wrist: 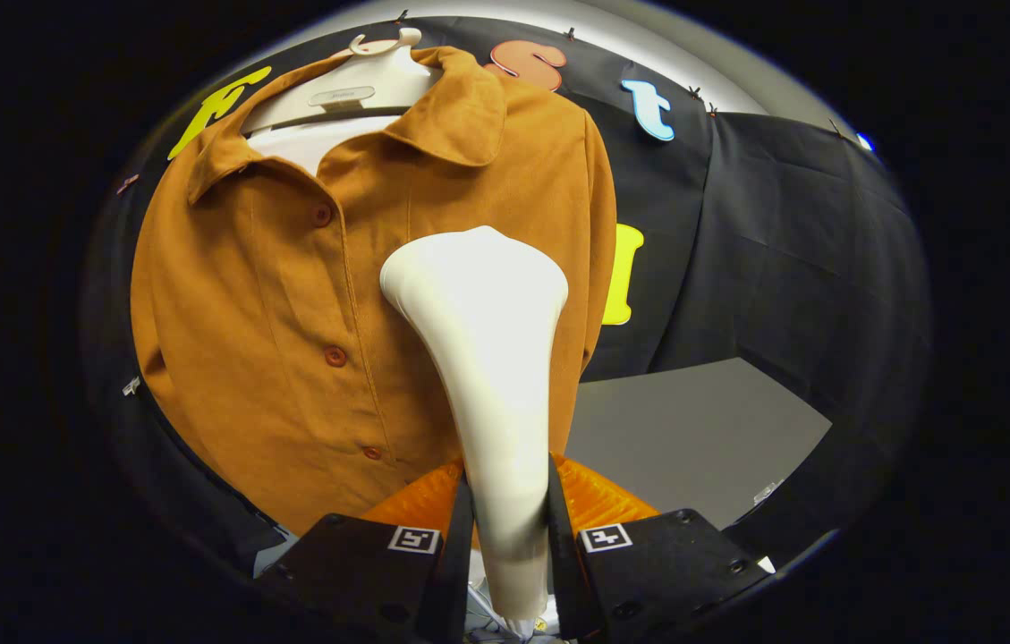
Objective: Iron the clothes twice with a garment steamer, once on the left side and once on the right side.
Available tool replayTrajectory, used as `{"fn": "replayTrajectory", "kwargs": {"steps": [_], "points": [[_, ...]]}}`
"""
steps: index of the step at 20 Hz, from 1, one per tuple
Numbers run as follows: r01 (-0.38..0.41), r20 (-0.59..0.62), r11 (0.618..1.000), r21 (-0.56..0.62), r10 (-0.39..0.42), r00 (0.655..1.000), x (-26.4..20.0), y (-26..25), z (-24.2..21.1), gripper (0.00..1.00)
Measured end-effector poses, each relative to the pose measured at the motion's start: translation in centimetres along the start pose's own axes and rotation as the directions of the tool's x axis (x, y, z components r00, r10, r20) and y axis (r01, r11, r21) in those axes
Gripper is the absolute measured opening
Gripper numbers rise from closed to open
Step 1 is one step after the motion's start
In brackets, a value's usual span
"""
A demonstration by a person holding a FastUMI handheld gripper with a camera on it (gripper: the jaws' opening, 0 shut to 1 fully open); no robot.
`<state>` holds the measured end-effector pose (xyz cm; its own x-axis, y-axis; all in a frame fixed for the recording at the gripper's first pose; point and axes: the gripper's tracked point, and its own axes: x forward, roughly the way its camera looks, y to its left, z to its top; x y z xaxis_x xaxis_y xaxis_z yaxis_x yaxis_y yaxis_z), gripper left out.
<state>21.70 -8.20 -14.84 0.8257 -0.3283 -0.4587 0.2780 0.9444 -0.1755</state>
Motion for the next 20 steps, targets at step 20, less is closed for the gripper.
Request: {"fn": "replayTrajectory", "kwargs": {"steps": [20], "points": [[0.007,-0.289,1.0,0.013,-0.003,0.957,4.0,-0.4,-13.1,0.42]]}}
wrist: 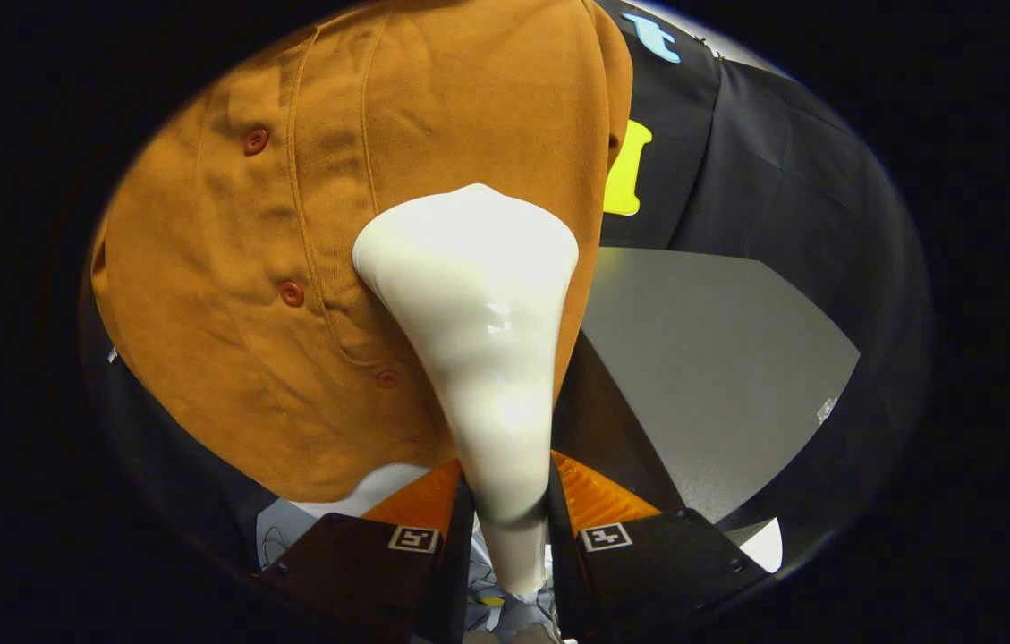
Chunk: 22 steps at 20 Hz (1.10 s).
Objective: Iron the clothes twice with a garment steamer, once on the left side and once on the right side.
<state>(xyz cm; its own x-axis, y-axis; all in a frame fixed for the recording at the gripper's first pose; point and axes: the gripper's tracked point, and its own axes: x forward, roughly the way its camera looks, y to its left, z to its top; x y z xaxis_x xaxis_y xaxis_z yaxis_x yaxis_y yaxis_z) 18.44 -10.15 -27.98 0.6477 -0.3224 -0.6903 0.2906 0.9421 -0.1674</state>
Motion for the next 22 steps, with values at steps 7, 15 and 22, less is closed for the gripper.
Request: {"fn": "replayTrajectory", "kwargs": {"steps": [7,15,22], "points": [[-0.014,-0.069,1.0,-0.004,0.014,0.998,0.9,0.0,-3.1,0.42],[-0.003,-0.061,0.999,0.032,0.005,0.998,-1.4,-1.5,-3.6,0.43],[-0.05,0.162,0.999,0.008,0.048,0.986,-8.3,1.0,4.4,0.42]]}}
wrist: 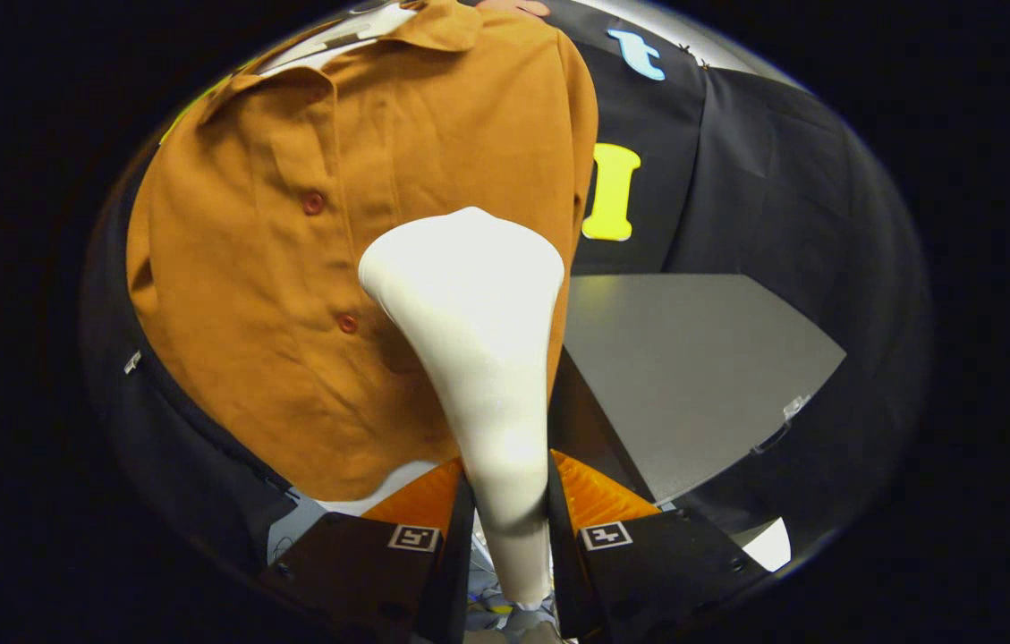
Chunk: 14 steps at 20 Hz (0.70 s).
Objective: Iron the clothes twice with a garment steamer, once on the left side and once on the right side.
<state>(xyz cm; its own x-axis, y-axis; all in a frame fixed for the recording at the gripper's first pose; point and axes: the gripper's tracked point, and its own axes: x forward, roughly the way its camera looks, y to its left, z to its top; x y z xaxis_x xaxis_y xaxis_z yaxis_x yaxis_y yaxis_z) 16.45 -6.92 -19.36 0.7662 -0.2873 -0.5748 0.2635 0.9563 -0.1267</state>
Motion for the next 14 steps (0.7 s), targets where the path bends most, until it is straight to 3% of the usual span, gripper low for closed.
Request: {"fn": "replayTrajectory", "kwargs": {"steps": [6,14], "points": [[-0.075,0.16,0.996,-0.049,0.082,0.984,-3.3,4.6,5.3,0.42],[-0.175,0.228,0.98,-0.096,0.193,0.954,-5.3,10.5,8.1,0.42]]}}
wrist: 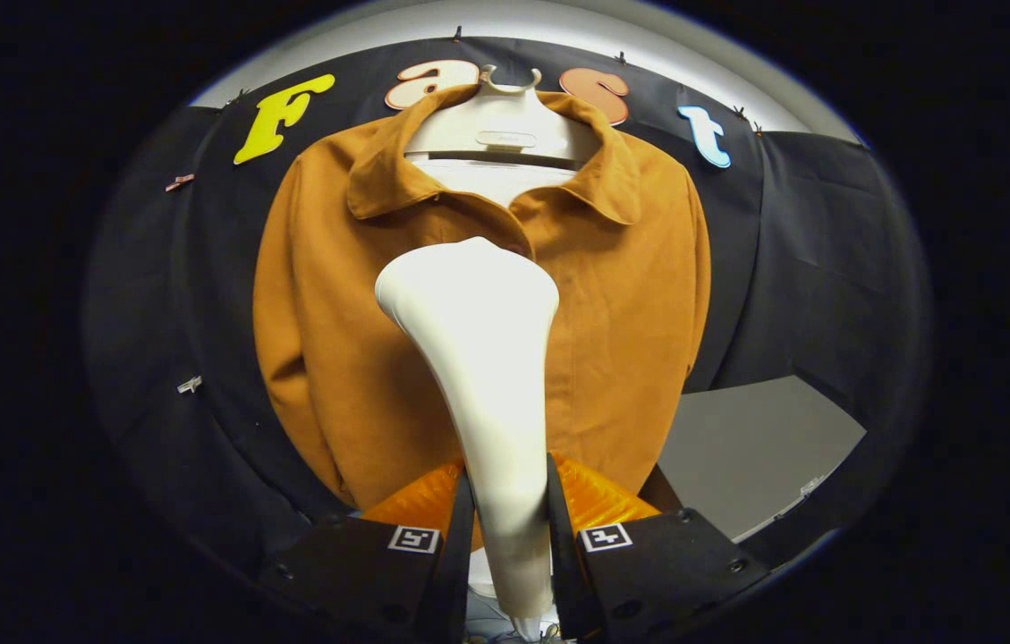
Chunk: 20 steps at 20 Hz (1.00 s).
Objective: Iron the clothes twice with a garment steamer, once on the left side and once on the right side.
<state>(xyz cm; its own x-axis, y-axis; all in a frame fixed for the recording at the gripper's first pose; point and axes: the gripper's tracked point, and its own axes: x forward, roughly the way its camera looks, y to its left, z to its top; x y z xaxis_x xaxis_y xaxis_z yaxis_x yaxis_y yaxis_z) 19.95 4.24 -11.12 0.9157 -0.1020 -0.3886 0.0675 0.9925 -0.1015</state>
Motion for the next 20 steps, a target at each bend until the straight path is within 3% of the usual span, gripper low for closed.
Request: {"fn": "replayTrajectory", "kwargs": {"steps": [6,13,20], "points": [[0.013,0.018,0.999,-0.037,-0.013,1.0,1.0,2.7,0.9,0.42],[0.13,0.013,0.987,-0.096,-0.129,0.992,2.4,3.3,0.5,0.42],[0.169,-0.021,0.975,-0.145,-0.174,0.985,3.6,4.1,-1.4,0.42]]}}
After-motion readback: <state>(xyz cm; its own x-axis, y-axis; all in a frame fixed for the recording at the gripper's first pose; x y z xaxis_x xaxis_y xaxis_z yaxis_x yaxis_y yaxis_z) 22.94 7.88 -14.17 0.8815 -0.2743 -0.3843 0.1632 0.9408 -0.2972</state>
